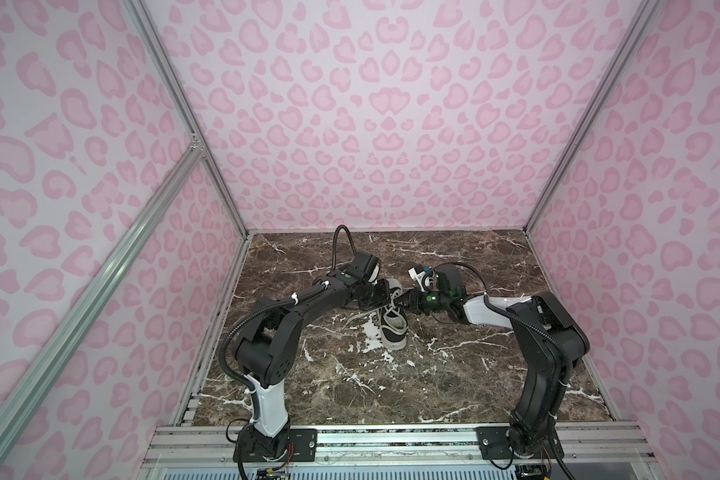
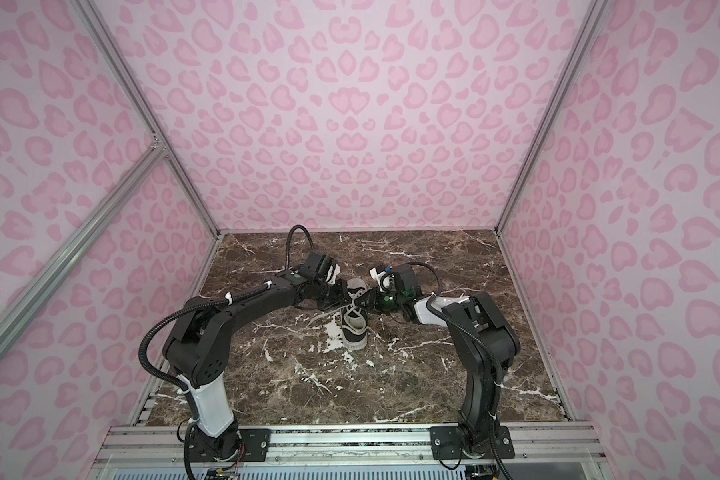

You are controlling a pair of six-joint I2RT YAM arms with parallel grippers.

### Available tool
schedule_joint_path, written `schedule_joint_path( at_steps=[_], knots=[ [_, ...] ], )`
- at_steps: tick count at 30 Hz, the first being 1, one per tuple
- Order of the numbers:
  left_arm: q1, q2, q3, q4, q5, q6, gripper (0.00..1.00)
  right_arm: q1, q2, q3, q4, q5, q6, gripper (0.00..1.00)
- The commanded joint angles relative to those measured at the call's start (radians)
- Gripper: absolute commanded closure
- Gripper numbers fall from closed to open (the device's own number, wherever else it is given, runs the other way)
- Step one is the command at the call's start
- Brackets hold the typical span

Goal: Tie the shoes

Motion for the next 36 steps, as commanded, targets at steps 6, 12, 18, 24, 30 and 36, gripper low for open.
schedule_joint_path(
  at_steps=[6,12,18,24,30,36],
  knots=[
    [-0.004,0.009,-0.011,0.037,0.012,-0.010,0.97,0.002,0.020,-0.014,0.105,-0.033,0.058,0.83],
    [-0.004,0.005,-0.024,0.080,0.033,-0.036,0.97,0.002,0.024,-0.012,0.093,-0.032,0.051,0.84],
    [-0.004,-0.002,-0.042,0.102,0.039,-0.052,0.97,0.000,0.026,-0.012,0.078,-0.029,0.044,0.88],
    [-0.003,-0.004,-0.041,0.102,0.035,-0.056,0.97,-0.001,0.027,-0.020,0.076,-0.025,0.049,0.86],
    [0.002,-0.008,-0.055,0.132,0.042,-0.083,0.97,-0.024,0.024,-0.057,0.193,-0.040,0.127,0.86],
    [0.002,-0.007,-0.075,0.168,0.061,-0.106,0.97,-0.026,0.026,-0.061,0.239,-0.059,0.153,0.85]
  ],
)
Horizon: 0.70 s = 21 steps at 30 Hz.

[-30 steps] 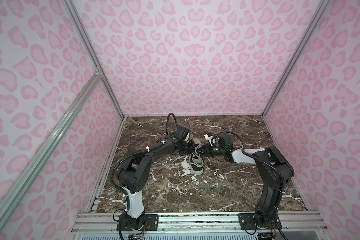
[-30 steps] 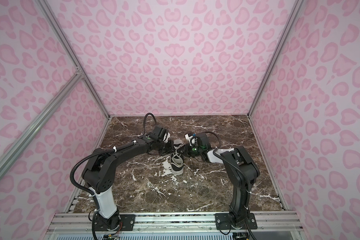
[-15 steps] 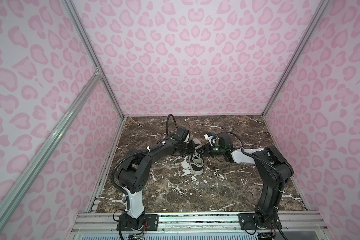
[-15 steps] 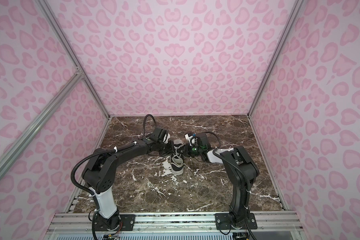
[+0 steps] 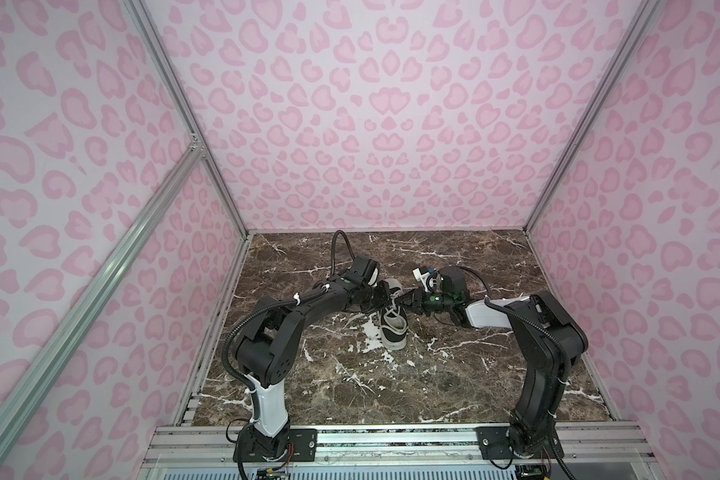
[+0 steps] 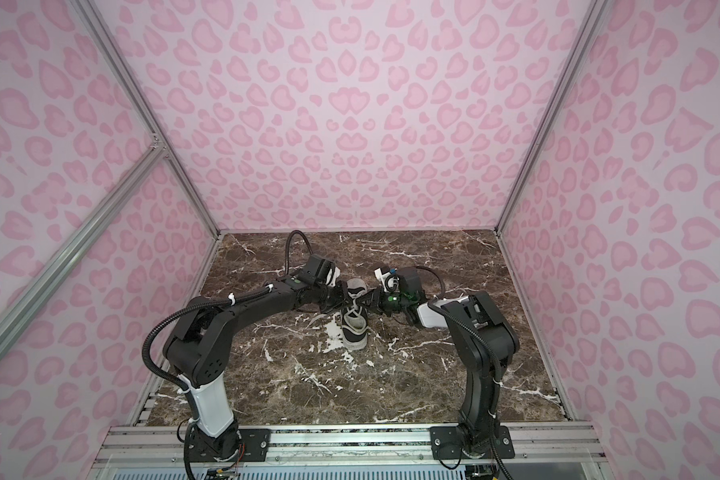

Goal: Tie the shoes

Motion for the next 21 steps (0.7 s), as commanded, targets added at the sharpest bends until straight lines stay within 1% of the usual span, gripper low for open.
schedule_joint_path(
  at_steps=[1,4,7,13,21],
  knots=[
    [0.000,-0.010,-0.009,0.039,0.015,-0.022,0.97,0.002,0.009,-0.008,0.076,-0.026,0.034,0.85],
    [0.000,-0.013,-0.024,0.058,0.022,-0.034,0.97,0.003,0.014,-0.013,0.089,-0.028,0.049,0.84],
    [0.000,-0.016,-0.035,0.072,0.023,-0.046,0.97,0.000,0.009,-0.023,0.081,-0.015,0.038,0.84],
    [0.000,-0.014,-0.032,0.061,0.016,-0.041,0.97,-0.019,-0.020,-0.039,0.046,0.003,0.021,0.79],
    [-0.003,-0.007,-0.040,0.071,0.011,-0.053,0.97,-0.035,-0.030,-0.056,0.034,0.001,0.015,0.81]
  ],
)
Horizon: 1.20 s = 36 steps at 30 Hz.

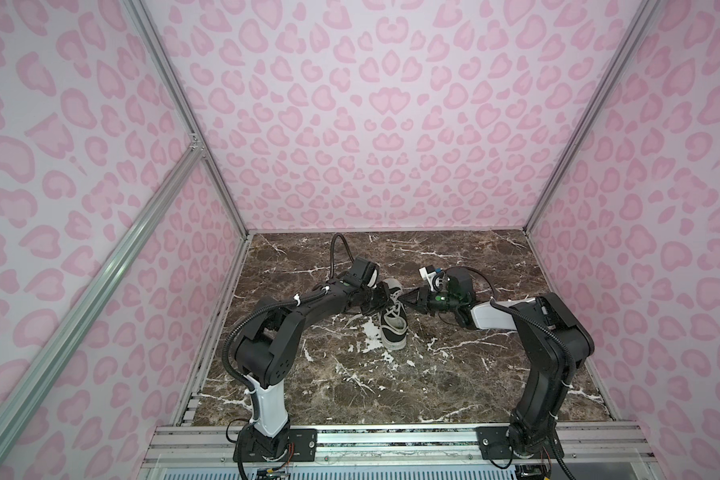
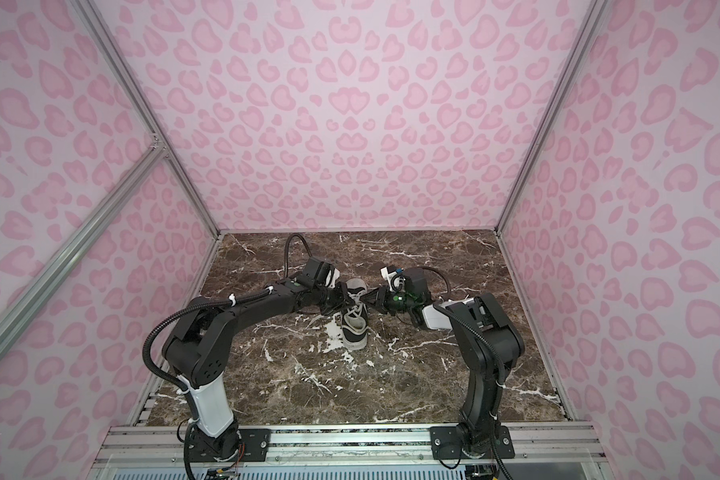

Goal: Tie the shoes

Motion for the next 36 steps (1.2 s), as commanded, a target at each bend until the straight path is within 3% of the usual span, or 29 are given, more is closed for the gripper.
schedule_joint_path(
  at_steps=[1,10,23,30,36],
  knots=[
    [-0.004,0.001,0.000,0.023,0.000,-0.012,0.97,0.000,0.001,-0.008,0.003,-0.003,-0.011,0.81],
    [-0.008,0.002,0.012,0.009,-0.009,-0.005,0.97,-0.010,-0.015,-0.021,-0.106,0.048,-0.066,0.87],
    [-0.011,0.003,0.009,0.018,-0.007,-0.014,0.97,0.027,0.023,0.018,-0.158,0.029,-0.095,0.93],
    [-0.012,0.004,0.006,0.017,-0.008,-0.014,0.97,0.029,0.028,0.013,-0.094,0.005,-0.058,0.92],
    [-0.012,0.003,0.004,0.019,-0.005,-0.018,0.97,0.029,0.051,-0.021,0.067,-0.021,0.048,0.89]
  ],
)
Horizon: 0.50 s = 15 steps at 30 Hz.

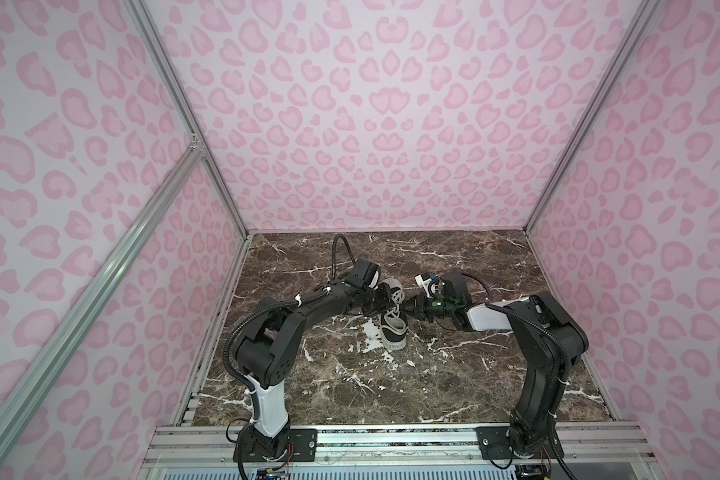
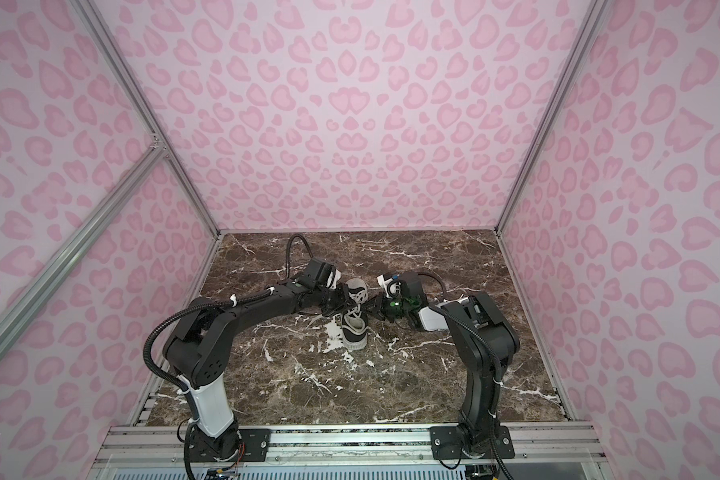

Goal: Tie the shoes

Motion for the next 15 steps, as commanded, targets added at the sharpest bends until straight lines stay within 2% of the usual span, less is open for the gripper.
schedule_joint_path(
  at_steps=[1,10,15],
  knots=[
    [-0.001,0.001,0.001,0.020,0.000,-0.007,0.97,0.001,0.016,-0.011,0.110,-0.022,0.058,0.89],
    [0.000,-0.001,-0.024,0.068,0.017,-0.042,0.97,0.002,0.037,-0.031,0.247,-0.036,0.146,0.87],
    [0.002,-0.003,-0.054,0.128,0.035,-0.085,0.97,0.004,0.043,-0.038,0.266,-0.034,0.161,0.86]
  ],
)
